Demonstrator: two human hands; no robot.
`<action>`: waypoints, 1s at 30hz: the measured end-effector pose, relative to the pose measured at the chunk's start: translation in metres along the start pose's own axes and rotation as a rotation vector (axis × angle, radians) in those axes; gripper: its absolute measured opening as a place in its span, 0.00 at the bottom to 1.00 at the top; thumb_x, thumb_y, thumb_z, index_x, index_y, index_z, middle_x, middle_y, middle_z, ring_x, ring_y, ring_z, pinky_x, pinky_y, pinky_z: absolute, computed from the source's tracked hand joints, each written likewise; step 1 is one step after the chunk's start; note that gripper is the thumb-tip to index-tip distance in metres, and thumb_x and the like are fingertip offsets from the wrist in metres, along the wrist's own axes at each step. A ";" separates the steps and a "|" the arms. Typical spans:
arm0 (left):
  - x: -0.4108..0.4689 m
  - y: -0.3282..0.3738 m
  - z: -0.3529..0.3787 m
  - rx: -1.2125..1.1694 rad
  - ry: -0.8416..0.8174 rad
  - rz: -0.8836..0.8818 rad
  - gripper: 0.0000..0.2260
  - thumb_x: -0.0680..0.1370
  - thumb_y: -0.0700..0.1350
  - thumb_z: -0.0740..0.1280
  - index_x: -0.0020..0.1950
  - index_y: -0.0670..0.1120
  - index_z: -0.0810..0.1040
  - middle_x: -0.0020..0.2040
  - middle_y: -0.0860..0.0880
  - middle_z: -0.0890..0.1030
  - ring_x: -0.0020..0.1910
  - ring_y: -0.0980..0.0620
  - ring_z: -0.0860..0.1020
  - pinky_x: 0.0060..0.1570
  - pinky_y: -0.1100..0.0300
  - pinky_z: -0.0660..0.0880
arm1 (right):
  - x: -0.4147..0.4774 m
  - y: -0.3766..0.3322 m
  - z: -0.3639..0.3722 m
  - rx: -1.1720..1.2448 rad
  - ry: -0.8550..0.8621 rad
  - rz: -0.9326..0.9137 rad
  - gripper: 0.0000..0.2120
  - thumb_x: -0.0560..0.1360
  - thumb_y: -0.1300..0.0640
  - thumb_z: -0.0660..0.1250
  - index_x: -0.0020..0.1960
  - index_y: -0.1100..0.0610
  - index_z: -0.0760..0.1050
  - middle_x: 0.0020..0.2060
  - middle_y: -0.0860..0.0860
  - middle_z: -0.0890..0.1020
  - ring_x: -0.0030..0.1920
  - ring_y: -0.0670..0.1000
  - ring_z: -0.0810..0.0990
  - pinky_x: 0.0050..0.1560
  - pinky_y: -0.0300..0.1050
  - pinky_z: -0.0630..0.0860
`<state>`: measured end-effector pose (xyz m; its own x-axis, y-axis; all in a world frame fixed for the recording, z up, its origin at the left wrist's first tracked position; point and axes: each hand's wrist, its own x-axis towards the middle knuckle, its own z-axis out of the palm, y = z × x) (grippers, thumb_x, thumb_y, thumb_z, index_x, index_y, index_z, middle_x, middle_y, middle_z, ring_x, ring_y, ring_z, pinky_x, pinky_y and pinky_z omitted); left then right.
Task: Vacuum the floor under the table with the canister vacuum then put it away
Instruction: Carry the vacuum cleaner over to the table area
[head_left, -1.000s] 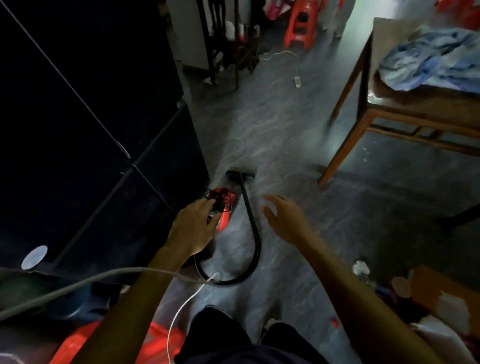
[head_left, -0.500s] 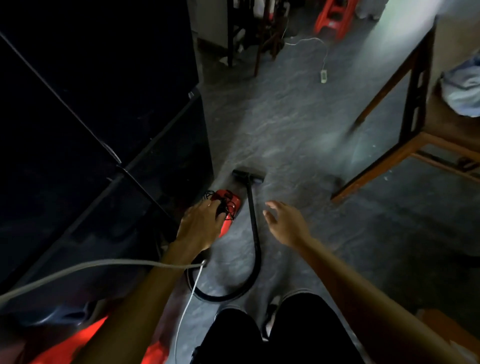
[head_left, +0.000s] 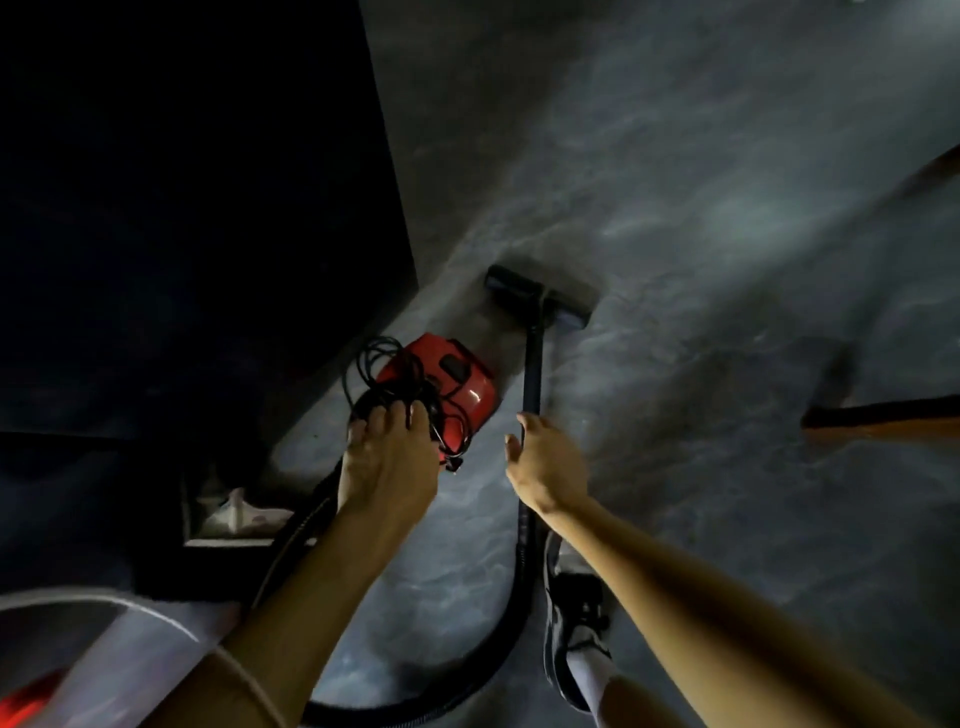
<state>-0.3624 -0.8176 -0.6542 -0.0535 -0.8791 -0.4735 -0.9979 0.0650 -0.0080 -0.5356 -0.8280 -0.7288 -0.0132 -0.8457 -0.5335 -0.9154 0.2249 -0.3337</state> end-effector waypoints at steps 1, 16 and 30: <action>0.020 0.002 0.023 0.029 -0.001 -0.019 0.26 0.81 0.52 0.55 0.75 0.41 0.57 0.71 0.41 0.67 0.68 0.44 0.67 0.65 0.51 0.66 | 0.022 0.013 0.024 0.010 -0.001 0.031 0.20 0.80 0.49 0.58 0.69 0.57 0.69 0.64 0.54 0.76 0.61 0.56 0.78 0.59 0.50 0.75; 0.095 -0.019 0.130 -0.105 0.061 -0.203 0.17 0.75 0.42 0.69 0.60 0.34 0.74 0.51 0.34 0.80 0.38 0.34 0.82 0.30 0.46 0.78 | 0.179 0.089 0.147 0.209 0.008 0.444 0.18 0.79 0.51 0.65 0.64 0.61 0.71 0.59 0.58 0.80 0.59 0.58 0.80 0.52 0.46 0.75; 0.091 0.066 -0.002 -0.024 -0.022 -0.062 0.16 0.68 0.37 0.75 0.52 0.34 0.76 0.41 0.37 0.79 0.31 0.39 0.81 0.23 0.55 0.75 | 0.097 0.099 -0.033 0.499 0.101 0.443 0.08 0.71 0.54 0.73 0.44 0.55 0.75 0.38 0.49 0.81 0.36 0.47 0.79 0.32 0.38 0.75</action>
<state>-0.4328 -0.8945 -0.6958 0.0086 -0.8707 -0.4918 -0.9999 -0.0007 -0.0163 -0.6409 -0.9043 -0.7879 -0.4044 -0.6577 -0.6356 -0.5197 0.7371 -0.4321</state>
